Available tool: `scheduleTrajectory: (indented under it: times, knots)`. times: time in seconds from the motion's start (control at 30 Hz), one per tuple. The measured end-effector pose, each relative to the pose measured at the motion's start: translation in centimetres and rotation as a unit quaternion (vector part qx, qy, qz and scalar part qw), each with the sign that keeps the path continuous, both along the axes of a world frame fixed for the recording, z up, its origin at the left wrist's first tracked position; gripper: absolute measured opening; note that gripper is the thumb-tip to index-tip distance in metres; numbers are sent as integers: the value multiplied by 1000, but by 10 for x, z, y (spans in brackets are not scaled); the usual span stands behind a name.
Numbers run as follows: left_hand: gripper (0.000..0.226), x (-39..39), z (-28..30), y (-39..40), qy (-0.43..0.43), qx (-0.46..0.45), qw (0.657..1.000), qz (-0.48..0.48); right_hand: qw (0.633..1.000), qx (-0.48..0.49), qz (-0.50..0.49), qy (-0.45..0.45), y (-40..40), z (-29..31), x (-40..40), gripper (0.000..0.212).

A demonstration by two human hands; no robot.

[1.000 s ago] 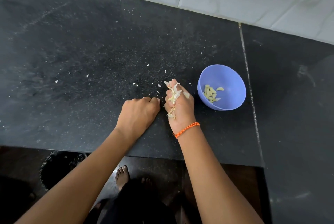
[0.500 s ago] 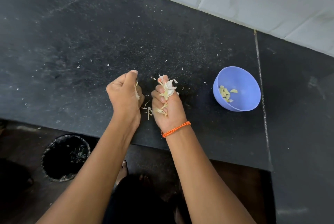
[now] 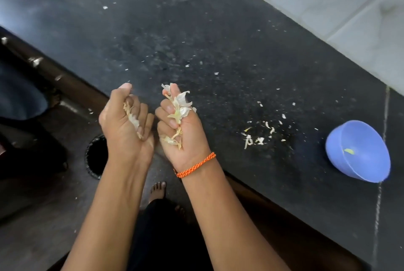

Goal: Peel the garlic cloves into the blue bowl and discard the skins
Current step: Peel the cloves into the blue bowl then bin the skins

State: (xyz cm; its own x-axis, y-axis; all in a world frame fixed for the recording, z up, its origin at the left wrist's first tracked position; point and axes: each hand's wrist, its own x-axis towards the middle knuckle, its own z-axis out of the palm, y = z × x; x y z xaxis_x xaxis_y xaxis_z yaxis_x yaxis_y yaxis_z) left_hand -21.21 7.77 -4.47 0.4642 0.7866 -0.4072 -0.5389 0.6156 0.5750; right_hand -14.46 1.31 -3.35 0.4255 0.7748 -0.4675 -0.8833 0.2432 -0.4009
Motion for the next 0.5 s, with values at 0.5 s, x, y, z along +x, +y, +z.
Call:
scheduleTrajectory:
  times: [0.5]
  knots:
    - [43,-134,-193,67,58,-118,972,193,972,-77,217,54,99,-178,-114,28]
